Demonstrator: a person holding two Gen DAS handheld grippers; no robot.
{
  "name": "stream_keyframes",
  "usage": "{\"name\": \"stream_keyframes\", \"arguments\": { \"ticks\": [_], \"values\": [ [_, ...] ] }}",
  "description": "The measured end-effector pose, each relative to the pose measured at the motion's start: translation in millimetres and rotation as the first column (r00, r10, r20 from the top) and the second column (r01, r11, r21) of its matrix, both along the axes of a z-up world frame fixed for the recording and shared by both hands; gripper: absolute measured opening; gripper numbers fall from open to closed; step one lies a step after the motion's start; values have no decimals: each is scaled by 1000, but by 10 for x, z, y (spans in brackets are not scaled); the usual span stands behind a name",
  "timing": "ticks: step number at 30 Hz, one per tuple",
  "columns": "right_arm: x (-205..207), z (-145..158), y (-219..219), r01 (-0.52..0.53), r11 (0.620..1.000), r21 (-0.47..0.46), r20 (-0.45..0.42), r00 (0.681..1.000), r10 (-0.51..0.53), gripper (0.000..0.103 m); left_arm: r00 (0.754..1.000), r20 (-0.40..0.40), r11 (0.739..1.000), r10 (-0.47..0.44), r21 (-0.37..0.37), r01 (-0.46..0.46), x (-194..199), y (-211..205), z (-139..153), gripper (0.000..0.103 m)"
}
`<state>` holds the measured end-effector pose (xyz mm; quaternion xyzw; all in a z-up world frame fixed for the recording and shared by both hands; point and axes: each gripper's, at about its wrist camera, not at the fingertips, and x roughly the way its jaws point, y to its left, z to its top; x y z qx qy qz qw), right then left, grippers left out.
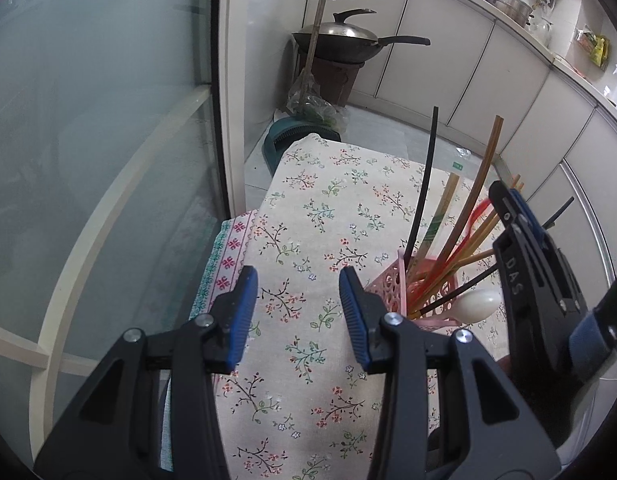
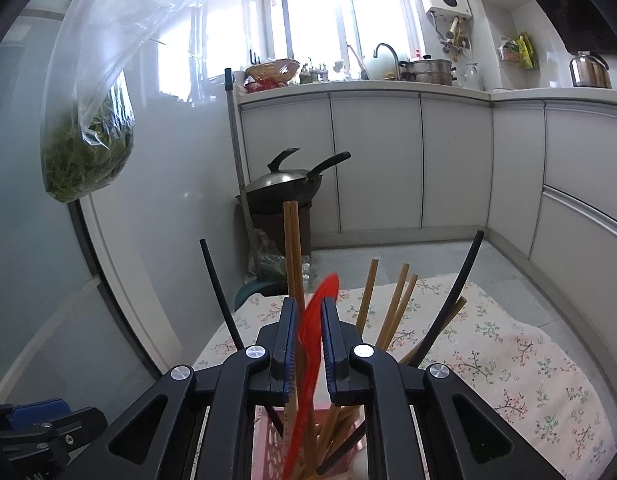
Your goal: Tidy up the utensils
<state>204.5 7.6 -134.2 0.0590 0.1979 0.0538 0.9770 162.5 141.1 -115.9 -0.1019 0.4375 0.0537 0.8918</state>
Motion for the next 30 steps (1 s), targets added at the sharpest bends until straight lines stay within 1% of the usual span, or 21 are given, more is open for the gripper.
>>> {"name": "stream_keyframes", "arguments": {
  "ticks": [3, 10, 13, 15, 19, 21, 23, 24, 27, 30],
  "values": [
    [-49, 85, -48, -15, 1000, 5, 15, 1000, 15, 18, 1000, 4, 1000, -1, 3, 1, -6, -1, 6, 44],
    [-184, 327, -299, -46, 998, 41, 51, 998, 44, 21, 1000, 4, 1000, -7, 6, 7, -5, -20, 3, 44],
    [-256, 427, -415, -71, 996, 47, 58, 996, 68, 28, 1000, 7, 1000, -17, 14, 17, -10, -53, 7, 44],
    [-308, 491, -499, -97, 994, 53, 55, 994, 94, 38, 1000, 11, 999, -27, 20, 27, -27, -94, 17, 45],
    [-429, 614, -628, -140, 990, 30, 44, 989, 139, 43, 998, 28, 998, -54, 39, 53, -68, -203, 57, 54],
    [-507, 665, -698, -160, 987, 14, 38, 987, 159, 52, 997, 39, 996, -71, 51, 69, -94, -272, 93, 56],
    [-586, 713, -770, -173, 985, -1, 29, 984, 173, 56, 995, 48, 995, -85, 62, 82, -125, -338, 131, 61],
    [-623, 735, -810, -178, 984, -8, 24, 984, 178, 59, 995, 53, 994, -90, 67, 86, -140, -377, 153, 65],
    [-722, 794, -951, -175, 984, -22, 5, 985, 175, 66, 992, 70, 992, -100, 84, 94, -209, -466, 221, 75],
    [-792, 848, -1110, -148, 989, -22, -22, 989, 148, 74, 991, 88, 991, -103, 98, 94, -281, -558, 300, 83]
  ]
}}
